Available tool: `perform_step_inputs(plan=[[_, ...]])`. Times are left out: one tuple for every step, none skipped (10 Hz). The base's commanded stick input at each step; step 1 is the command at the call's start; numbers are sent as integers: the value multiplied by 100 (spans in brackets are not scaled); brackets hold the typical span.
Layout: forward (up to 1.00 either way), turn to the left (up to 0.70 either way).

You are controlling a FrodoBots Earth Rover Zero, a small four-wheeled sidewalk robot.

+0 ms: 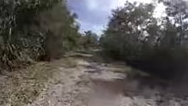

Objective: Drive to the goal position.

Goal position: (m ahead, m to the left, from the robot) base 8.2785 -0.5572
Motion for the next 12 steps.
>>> perform_step_inputs(plan=[[85, 0], [85, 0], [85, 0], [85, 0], [85, 0], [85, 0], [85, 0], [85, 0], [85, 0], [85, 0], [85, 0], [85, 0]])
